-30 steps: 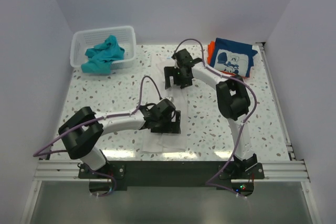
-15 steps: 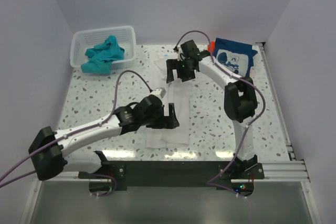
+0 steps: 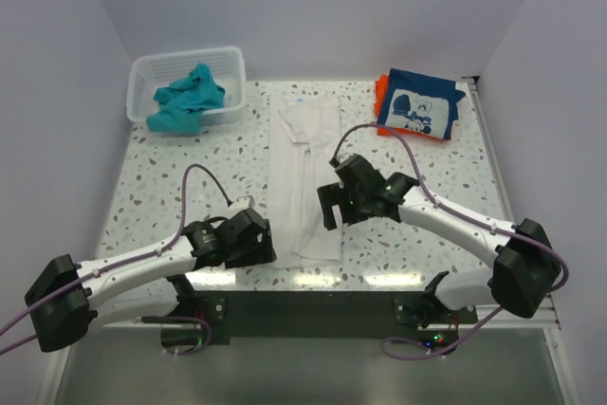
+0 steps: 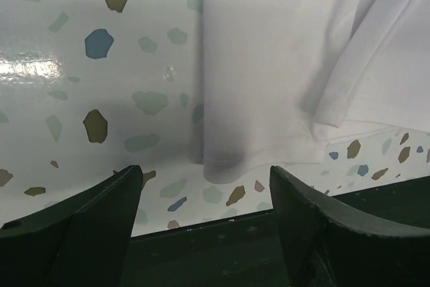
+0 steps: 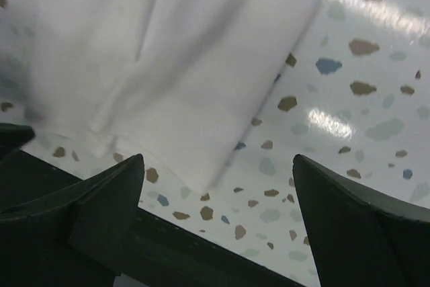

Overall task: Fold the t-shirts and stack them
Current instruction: Fold the tshirt

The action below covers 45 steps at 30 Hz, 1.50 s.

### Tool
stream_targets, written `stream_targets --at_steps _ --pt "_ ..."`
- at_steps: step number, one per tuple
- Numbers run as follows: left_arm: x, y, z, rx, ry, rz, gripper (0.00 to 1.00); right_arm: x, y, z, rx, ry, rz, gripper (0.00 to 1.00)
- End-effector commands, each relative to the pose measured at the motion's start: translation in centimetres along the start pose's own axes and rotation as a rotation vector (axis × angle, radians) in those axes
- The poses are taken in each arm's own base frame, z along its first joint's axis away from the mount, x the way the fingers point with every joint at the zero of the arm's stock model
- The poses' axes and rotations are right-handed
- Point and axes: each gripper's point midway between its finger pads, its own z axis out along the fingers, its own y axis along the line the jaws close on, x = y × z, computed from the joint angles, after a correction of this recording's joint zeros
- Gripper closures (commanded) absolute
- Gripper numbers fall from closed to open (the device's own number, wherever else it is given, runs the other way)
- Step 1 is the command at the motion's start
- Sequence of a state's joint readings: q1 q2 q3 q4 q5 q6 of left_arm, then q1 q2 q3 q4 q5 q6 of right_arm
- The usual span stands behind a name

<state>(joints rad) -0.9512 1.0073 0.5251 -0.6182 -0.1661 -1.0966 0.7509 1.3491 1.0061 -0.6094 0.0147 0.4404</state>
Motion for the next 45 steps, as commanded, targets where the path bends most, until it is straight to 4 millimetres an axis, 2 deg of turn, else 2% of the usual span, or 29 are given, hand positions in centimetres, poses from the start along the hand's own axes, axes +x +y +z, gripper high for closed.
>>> stream_targets --at_steps 1,4,7,9,12,15,16,18,19,24,28,33,38,41,43,45 --pt "-0.8 -0.4 0.5 0.012 -0.041 -0.068 0.2 4.1 -1.7 0.3 0.153 0.044 0.028 0.06" --pt "-0.8 -0.4 1.3 -0.001 -0.04 -0.067 0.33 6.1 -0.7 0.7 0.157 0.077 -0.02 0.09" --pt "-0.8 -0.8 2.2 0.004 -0.033 -0.067 0.41 6.9 0.5 1.4 0.149 0.085 -0.049 0.1" --pt "-0.5 -0.9 2.8 0.004 -0.017 -0.065 0.43 7.2 1.1 1.9 0.138 0.088 -0.047 0.11" --pt "-0.1 -1.0 3.3 -0.001 0.002 -0.066 0.53 7.6 2.8 3.3 0.101 0.076 -0.053 0.15" --pt "0.1 -0.3 3.5 -0.028 0.004 -0.066 0.63 8.2 3.3 4.4 0.1 0.092 -0.059 0.2" --pt "0.1 -0.1 3.5 -0.032 0.004 -0.069 0.7 8.1 3.6 4.6 0.097 0.089 -0.061 0.22" --pt "0.3 0.2 3.5 -0.034 0.005 -0.074 0.74 8.7 3.8 5.2 0.1 0.107 -0.077 0.26" --pt "0.4 0.3 3.6 -0.036 0.005 -0.073 0.77 8.9 3.7 5.5 0.111 0.111 -0.078 0.29" --pt "0.5 0.4 3.9 -0.035 0.003 -0.097 0.79 9.8 2.4 5.9 0.172 0.127 -0.062 0.41" --pt "0.8 0.4 4.1 -0.028 0.009 -0.107 0.88 10.5 1.3 5.7 0.214 0.13 -0.056 0.54" --pt "1.1 1.2 4.1 -0.061 0.012 -0.128 1.0 10.8 -0.1 5.0 0.274 0.123 -0.039 0.71" --pt "1.3 1.8 4.2 -0.085 0.014 -0.144 1.0 10.5 -0.2 4.0 0.253 0.093 -0.013 0.82" --pt "1.4 1.9 4.2 -0.086 0.018 -0.148 1.0 10.4 -0.2 3.3 0.244 0.084 0.001 0.83" --pt "1.4 1.9 4.2 -0.085 0.017 -0.153 1.0 10.8 -0.7 3.0 0.257 0.088 0.003 0.98" --pt "1.5 1.9 4.3 -0.084 0.019 -0.154 1.0 11.2 -1.1 2.9 0.265 0.087 0.006 1.0"
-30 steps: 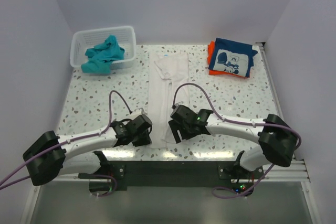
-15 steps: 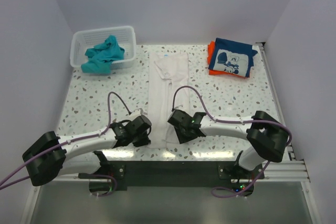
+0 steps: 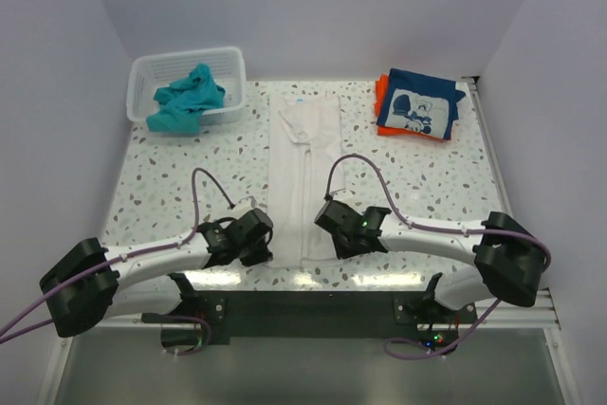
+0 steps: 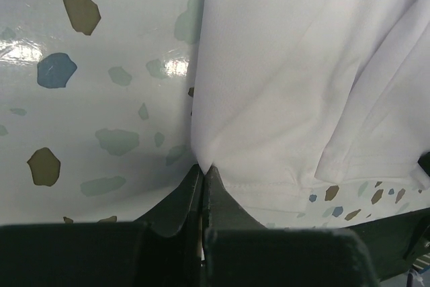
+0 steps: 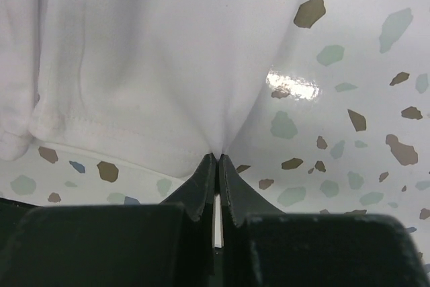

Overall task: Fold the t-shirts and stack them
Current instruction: Fold the tshirt

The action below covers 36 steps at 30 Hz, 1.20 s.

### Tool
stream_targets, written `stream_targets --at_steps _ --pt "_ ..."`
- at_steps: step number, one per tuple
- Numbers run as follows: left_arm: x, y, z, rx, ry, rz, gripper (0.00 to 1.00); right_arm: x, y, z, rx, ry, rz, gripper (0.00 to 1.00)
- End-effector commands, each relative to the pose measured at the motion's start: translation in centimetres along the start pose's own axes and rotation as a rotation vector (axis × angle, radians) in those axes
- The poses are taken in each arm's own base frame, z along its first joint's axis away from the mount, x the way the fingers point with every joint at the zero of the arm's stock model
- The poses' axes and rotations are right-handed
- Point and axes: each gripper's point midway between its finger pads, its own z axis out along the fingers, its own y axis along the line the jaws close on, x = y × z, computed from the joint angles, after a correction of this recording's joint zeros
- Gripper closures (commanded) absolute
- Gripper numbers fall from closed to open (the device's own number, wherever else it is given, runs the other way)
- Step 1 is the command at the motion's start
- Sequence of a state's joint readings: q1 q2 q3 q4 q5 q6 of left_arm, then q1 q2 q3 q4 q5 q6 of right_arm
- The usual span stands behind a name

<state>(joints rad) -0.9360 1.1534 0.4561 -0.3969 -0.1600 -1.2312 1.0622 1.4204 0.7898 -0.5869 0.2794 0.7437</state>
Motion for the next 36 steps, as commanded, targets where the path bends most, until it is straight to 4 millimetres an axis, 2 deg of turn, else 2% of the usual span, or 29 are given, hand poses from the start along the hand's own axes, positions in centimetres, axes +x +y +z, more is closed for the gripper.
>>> stream_targets --at_steps 1,4,10,15,17,21,22,24,27,30,33,36 --pt "1.0 2.8 0.7 -0.086 0.02 -0.004 1.0 0.3 -1.3 -0.4 0.043 -0.021 0.024 1.0" --pt "1.1 2.8 0.7 -0.081 0.026 -0.006 1.0 0.8 -1.5 -0.2 0.045 -0.01 0.032 1.0" --pt "2.0 2.8 0.8 -0.059 0.06 -0.022 1.0 1.8 -0.6 0.1 -0.031 0.0 0.061 1.0" --pt "3.2 2.7 0.3 -0.01 0.105 -0.053 1.0 1.9 0.5 -0.8 -0.135 -0.018 0.095 1.0" --pt "3.2 1.8 -0.4 0.041 0.104 -0.056 1.0 1.9 0.3 -1.0 -0.141 -0.025 0.105 1.0" --pt "2.8 -0.1 -1.9 0.133 0.092 -0.066 1.0 1.1 1.3 -2.3 -0.206 -0.053 0.117 1.0" --pt "2.5 -0.8 -2.5 0.16 0.085 -0.068 1.0 0.9 1.4 -2.6 -0.217 -0.061 0.118 1.0" --pt "2.0 -0.9 -2.8 0.158 0.067 -0.066 1.0 0.7 1.4 -2.9 -0.224 -0.068 0.117 1.0" --pt "0.2 -2.2 -3.8 0.163 0.001 -0.082 1.0 0.2 1.2 -3.6 -0.216 -0.084 0.116 1.0" --pt "-1.7 -3.7 -4.5 0.163 -0.062 -0.088 1.0 -1.2 0.7 -4.3 -0.182 -0.135 0.116 1.0" --pt "-3.1 -4.3 -4.8 0.137 -0.107 -0.077 1.0 -2.8 0.7 -5.0 -0.165 -0.185 0.123 1.0" --pt "-5.5 -5.7 -5.1 0.126 -0.14 -0.063 1.0 -5.0 0.8 -5.6 -0.153 -0.236 0.112 1.0"
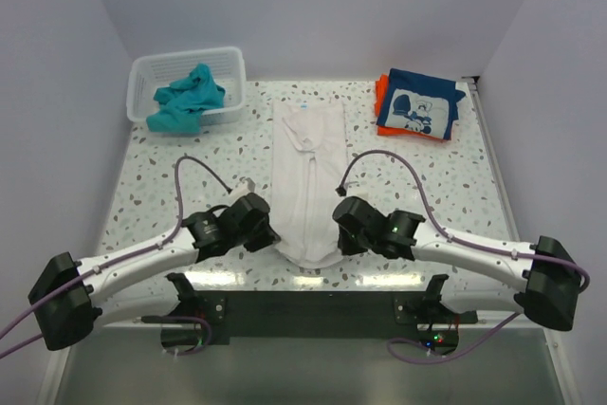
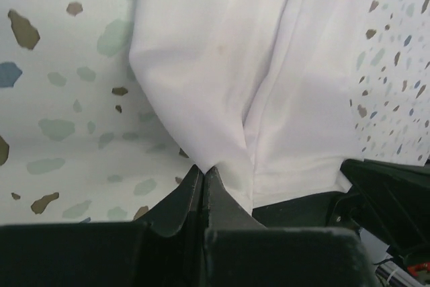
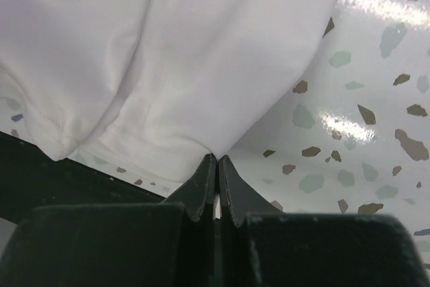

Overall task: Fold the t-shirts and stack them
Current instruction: Fold the tshirt

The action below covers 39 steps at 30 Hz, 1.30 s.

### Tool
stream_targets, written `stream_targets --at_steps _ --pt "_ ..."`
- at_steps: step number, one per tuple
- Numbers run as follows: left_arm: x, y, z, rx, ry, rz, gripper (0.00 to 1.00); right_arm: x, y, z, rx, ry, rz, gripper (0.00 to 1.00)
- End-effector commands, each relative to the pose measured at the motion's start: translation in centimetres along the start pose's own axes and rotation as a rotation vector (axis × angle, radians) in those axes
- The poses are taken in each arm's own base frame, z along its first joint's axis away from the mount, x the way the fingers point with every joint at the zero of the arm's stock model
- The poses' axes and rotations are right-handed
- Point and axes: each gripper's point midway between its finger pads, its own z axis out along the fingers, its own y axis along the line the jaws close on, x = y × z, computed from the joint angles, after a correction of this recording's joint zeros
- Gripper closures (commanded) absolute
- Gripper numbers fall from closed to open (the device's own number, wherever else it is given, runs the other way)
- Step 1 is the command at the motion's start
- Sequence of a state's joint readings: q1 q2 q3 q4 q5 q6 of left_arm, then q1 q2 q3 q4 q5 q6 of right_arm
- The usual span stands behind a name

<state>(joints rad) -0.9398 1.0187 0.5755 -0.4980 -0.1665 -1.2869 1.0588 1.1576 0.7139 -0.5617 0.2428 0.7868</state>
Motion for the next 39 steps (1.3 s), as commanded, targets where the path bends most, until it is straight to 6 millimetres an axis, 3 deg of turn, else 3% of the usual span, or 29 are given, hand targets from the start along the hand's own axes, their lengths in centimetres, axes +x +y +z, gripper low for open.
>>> stream_targets --at_steps 1,7,12,21,29,39 --pt "-4.0 -1.5 -0.2 -0.01 -0.1 0.009 1.0 -4.5 0.6 -1.0 0.013 -0.127 0.003 1.0" --pt "-8.7 -3.7 0.6 0.018 -0.173 0.051 1.0 -9.7 1.1 -0.7 -0.057 -0.177 0.061 1.0" --pt "-11.7 -5.7 1.2 -0.004 -0.217 0.068 1.0 -12.2 0.5 0.1 -0.037 -0.175 0.056 1.0" --pt "-17.0 -6.9 3.6 -0.014 -0.207 0.052 1.0 -16.7 -1.4 1.9 -0.023 -0.16 0.095 1.0" --pt "-19.8 -8.2 6.9 -0.018 -0.16 0.095 1.0 -19.9 -2.3 4.0 -0.04 -0.144 0.117 1.0" --pt "-22.5 -7.5 9.5 -0.033 -0.152 0.076 1.0 -22.5 -4.5 6.8 -0.044 -0.132 0.124 1.0"
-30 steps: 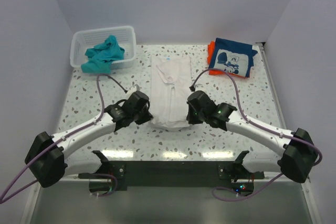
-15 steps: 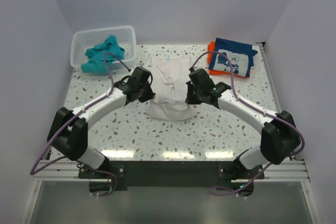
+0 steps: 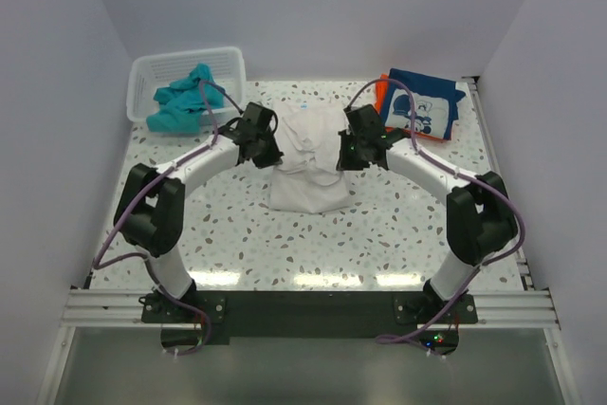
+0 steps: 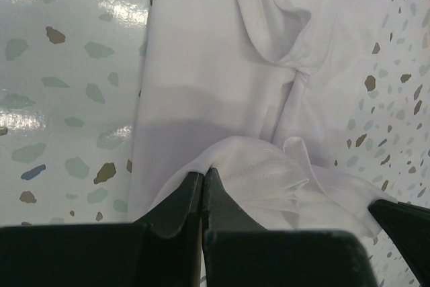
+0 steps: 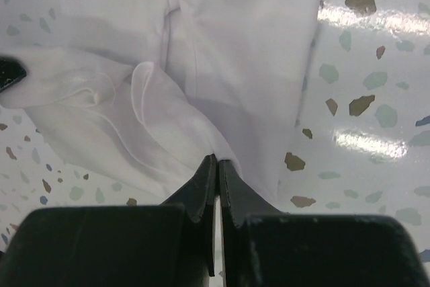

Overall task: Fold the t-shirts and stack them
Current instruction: Fold the tshirt

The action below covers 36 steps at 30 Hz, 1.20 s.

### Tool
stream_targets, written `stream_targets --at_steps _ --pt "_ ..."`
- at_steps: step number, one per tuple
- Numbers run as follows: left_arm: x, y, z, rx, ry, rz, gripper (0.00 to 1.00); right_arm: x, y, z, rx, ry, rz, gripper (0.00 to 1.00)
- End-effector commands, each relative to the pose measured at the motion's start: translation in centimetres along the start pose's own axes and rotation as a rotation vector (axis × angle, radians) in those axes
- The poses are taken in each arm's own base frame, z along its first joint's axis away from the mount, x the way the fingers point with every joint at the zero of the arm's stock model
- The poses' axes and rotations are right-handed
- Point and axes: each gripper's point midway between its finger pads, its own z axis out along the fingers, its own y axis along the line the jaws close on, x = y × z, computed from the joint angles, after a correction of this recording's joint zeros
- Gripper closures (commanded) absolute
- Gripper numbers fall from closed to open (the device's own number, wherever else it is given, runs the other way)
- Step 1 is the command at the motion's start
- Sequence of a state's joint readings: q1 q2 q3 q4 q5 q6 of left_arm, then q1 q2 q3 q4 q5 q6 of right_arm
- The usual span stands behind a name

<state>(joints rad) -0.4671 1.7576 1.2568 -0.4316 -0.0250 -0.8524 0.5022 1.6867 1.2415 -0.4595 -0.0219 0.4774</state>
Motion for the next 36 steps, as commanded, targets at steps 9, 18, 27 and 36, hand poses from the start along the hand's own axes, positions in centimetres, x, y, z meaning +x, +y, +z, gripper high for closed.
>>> stream_targets --at_steps 9,18,27,36 --pt "-3.1 -1.4 1.9 0.066 -0.015 0.02 1.0 -4.1 -0.3 1.8 -0.042 -0.058 -0.012 1.0" --pt "-2.7 -1.0 3.7 0.053 0.029 0.02 0.77 -3.6 -1.7 4.7 -0.016 -0.02 0.028 0.97" --pt "-4.7 -1.5 1.7 0.034 -0.035 0.014 0.02 -6.4 -1.6 3.3 0.005 -0.061 0.01 0.35" --pt "-4.7 -0.8 -3.6 0.052 -0.109 -0.02 0.0 -5.0 0.6 -1.5 -0.124 -0.092 -0.016 0.01"
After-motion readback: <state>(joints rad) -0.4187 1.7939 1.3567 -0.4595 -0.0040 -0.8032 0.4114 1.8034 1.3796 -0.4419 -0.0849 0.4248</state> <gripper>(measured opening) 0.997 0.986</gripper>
